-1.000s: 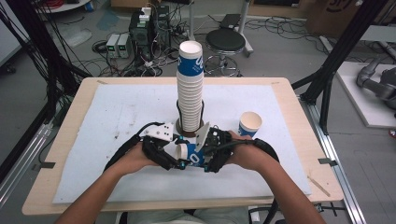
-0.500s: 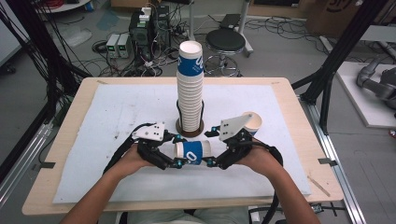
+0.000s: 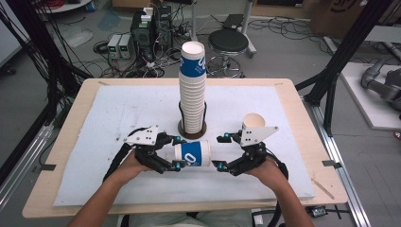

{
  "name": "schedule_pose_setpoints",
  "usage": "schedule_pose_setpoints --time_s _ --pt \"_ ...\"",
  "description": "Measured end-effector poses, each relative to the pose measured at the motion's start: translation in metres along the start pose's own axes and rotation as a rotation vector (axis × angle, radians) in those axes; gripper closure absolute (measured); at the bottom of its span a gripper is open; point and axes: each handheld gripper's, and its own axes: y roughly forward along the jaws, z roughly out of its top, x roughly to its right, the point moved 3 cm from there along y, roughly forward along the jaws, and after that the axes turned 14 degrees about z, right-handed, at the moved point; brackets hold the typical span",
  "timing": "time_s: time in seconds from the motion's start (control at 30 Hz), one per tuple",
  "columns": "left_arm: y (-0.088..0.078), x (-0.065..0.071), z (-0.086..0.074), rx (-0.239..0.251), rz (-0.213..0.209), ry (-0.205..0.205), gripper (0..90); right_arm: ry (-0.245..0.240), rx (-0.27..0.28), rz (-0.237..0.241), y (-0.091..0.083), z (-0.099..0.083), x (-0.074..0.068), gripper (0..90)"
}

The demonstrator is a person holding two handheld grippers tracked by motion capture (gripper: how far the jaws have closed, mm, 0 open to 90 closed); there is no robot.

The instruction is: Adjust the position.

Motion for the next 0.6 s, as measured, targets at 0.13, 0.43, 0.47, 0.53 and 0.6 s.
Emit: schedule_pose_setpoints --time_s 0.13,0.43,0.47,0.53,0.6 --pt "-0.001 0.001 -0.001 0.012 -0.006 0.001 29.9 0.006 0.037 0.006 0.001 -0.007 -0.001 20.6" --pt "0.000 0.003 -0.001 0.032 -0.021 0.011 29.9 0.031 0.083 0.041 0.004 -0.015 -0.001 20.6" --pt "0.001 0.003 0.000 0.035 -0.025 0.013 29.9 0.032 0.080 0.045 0.005 -0.015 -0.001 20.6" --pt "0.001 0.004 0.000 0.039 -0.032 0.014 30.0 0.035 0.081 0.058 0.007 -0.015 -0.002 20.6" --pt "0.001 0.005 0.000 0.043 -0.041 0.017 30.0 0.044 0.080 0.077 0.009 -0.014 -0.002 20.6"
